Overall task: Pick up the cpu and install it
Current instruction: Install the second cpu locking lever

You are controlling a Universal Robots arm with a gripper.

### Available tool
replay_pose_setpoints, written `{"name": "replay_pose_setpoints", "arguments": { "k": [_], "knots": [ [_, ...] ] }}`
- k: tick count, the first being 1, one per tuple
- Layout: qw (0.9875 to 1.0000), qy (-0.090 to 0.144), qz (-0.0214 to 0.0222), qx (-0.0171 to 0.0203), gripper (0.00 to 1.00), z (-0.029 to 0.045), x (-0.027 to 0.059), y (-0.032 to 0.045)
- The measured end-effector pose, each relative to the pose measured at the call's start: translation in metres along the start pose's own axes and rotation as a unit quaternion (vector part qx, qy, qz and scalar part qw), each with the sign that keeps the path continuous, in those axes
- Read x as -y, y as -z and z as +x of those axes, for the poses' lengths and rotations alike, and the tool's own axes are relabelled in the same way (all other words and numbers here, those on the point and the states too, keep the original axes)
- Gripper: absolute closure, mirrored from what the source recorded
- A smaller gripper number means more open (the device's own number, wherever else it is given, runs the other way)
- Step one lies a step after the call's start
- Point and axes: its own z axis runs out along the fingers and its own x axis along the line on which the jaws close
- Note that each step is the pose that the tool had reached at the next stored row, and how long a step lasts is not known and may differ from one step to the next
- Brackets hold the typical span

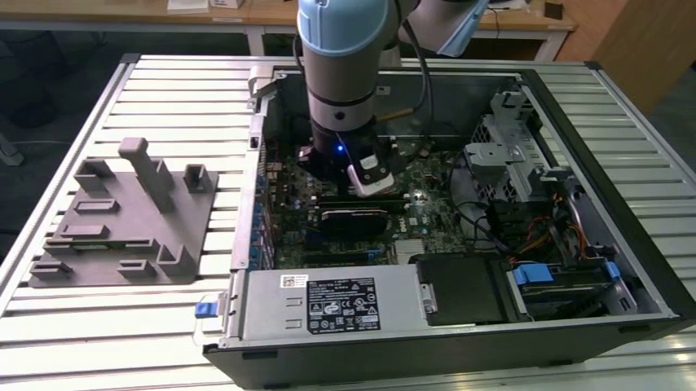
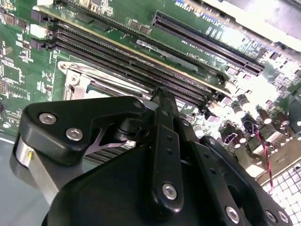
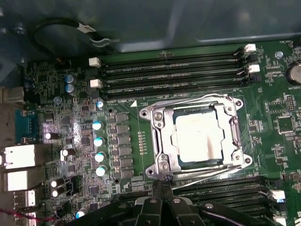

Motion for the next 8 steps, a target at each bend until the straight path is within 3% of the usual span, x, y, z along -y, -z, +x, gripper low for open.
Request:
{"name": "replay_pose_setpoints", "arguments": {
  "k": [4,8],
  "knots": [
    [1.0,0.0,-0.0096,-0.0012,0.89,-0.0007,0.0051,0.0007],
    [0.9997,-0.001,-0.0261,-0.0032,0.89,-0.0013,0.0099,0.0013]
  ]
}}
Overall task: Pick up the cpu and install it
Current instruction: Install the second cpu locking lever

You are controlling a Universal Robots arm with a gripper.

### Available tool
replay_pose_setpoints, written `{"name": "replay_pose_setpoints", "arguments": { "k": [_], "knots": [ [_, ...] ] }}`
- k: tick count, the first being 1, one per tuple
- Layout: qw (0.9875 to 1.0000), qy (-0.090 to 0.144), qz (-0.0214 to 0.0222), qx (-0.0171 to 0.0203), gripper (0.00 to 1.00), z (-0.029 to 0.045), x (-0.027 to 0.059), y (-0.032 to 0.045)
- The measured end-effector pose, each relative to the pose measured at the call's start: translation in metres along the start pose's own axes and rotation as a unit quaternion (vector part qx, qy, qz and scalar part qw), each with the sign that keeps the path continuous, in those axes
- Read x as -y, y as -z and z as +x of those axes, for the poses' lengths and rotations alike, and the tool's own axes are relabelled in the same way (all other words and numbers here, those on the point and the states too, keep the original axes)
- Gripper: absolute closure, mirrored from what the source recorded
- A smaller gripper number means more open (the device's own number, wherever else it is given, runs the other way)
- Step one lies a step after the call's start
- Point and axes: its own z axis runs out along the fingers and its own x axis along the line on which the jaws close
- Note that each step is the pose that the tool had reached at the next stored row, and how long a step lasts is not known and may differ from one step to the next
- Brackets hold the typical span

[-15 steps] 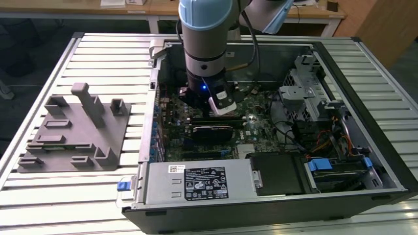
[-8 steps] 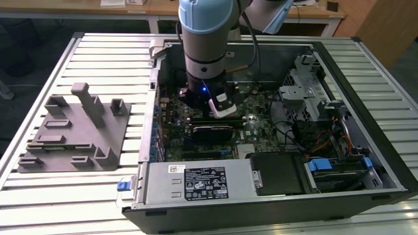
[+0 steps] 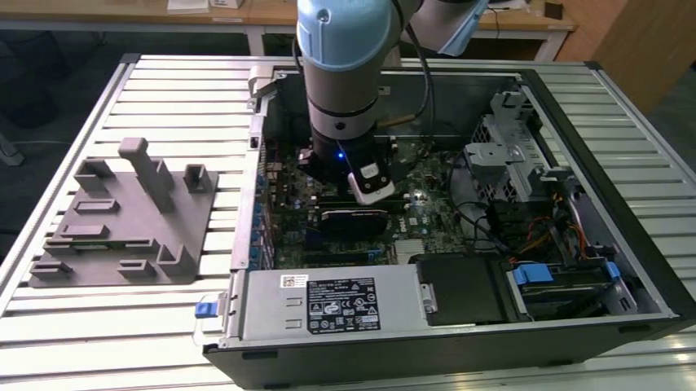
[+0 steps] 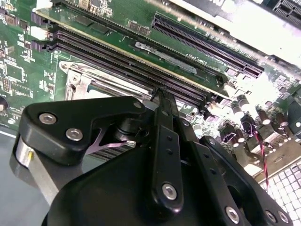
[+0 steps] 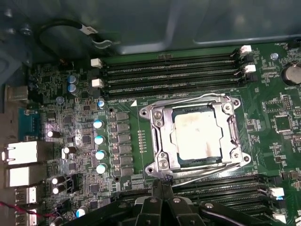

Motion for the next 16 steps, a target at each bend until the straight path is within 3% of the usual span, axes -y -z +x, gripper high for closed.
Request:
{"name": "replay_pose_setpoints", "arguments": {
  "k": [5,9,14,16],
  "knots": [
    [1.0,0.0,-0.0078,-0.0009,0.89,0.0001,0.0047,-0.0008],
    [0.9998,-0.001,-0.0195,-0.0024,0.89,0.0017,0.0059,-0.002],
    [0.9996,-0.001,-0.0271,-0.0033,0.89,0.0042,0.0069,-0.0059],
    [0.9995,-0.001,-0.0322,-0.0039,0.89,0.005,0.0073,-0.007]
  ]
}}
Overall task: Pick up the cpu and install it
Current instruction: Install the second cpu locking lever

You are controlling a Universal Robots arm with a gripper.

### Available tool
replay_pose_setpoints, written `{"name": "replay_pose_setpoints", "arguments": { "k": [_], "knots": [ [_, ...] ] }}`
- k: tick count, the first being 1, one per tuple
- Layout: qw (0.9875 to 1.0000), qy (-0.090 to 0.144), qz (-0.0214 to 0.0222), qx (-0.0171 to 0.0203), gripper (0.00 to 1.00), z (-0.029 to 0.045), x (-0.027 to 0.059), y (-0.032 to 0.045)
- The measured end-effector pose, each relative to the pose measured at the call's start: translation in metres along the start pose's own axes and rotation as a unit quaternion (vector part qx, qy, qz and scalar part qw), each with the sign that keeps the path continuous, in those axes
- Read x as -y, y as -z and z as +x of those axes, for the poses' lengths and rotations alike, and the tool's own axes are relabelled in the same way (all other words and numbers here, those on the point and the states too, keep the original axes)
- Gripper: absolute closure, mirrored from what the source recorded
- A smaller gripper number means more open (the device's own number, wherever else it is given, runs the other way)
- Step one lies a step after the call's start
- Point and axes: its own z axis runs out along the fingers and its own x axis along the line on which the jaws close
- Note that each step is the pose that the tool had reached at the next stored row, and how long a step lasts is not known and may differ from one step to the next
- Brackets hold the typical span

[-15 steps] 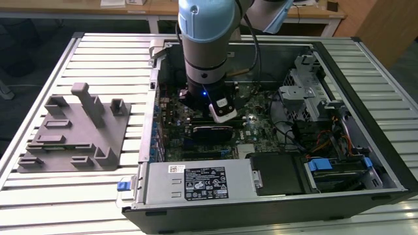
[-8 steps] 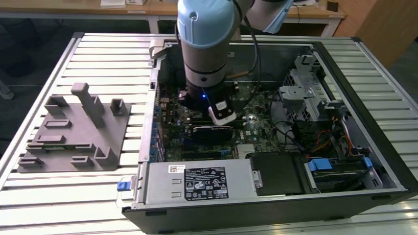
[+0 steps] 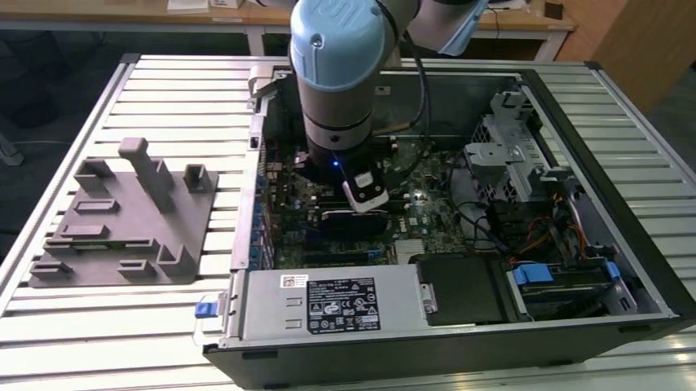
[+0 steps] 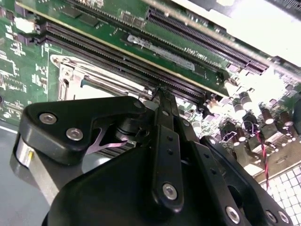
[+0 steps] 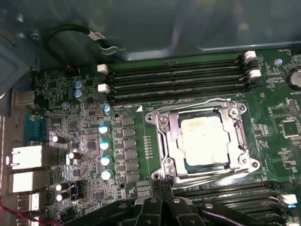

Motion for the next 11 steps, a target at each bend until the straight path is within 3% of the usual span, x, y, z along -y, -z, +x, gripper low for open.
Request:
{"name": "replay_pose_setpoints", "arguments": {
  "k": [4,11],
  "knots": [
    [0.9999,-0.001,-0.0145,-0.0017,0.89,0.0014,0.0006,-0.0016],
    [0.9998,-0.001,-0.0203,-0.0023,0.89,0.0023,0.0018,-0.006]
  ]
}}
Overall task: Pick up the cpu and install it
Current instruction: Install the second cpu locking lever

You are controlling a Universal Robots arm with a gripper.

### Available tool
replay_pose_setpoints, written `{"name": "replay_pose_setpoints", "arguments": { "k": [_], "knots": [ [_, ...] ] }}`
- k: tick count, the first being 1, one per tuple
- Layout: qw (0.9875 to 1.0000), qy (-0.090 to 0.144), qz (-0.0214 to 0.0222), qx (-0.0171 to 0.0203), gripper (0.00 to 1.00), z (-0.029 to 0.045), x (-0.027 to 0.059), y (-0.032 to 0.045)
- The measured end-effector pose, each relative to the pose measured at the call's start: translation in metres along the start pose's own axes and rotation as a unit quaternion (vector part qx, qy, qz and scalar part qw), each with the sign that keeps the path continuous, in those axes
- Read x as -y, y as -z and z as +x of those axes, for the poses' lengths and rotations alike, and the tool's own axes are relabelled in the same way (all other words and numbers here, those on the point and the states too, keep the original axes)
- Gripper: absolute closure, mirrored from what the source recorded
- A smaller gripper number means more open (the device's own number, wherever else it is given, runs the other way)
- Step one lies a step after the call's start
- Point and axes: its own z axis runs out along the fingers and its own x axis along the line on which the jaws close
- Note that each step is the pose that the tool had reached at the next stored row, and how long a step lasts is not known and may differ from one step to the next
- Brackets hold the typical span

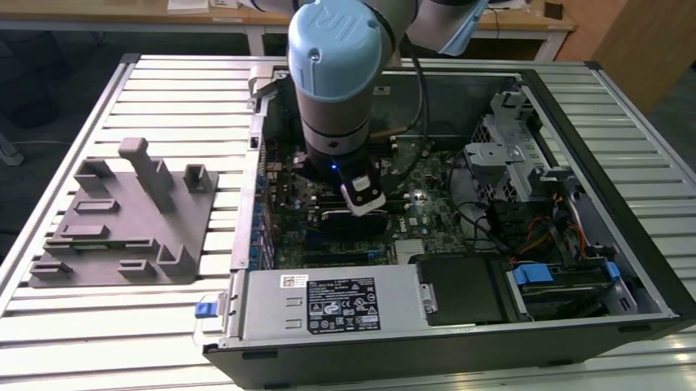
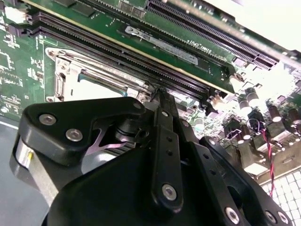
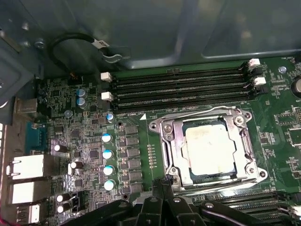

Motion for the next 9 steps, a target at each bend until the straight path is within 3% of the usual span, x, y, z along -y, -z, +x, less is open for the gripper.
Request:
{"name": "replay_pose_setpoints", "arguments": {
  "k": [9],
  "knots": [
    [1.0,0.0,0.0,-0.0001,0.89,0.0028,0.0008,-0.0013]
  ]
}}
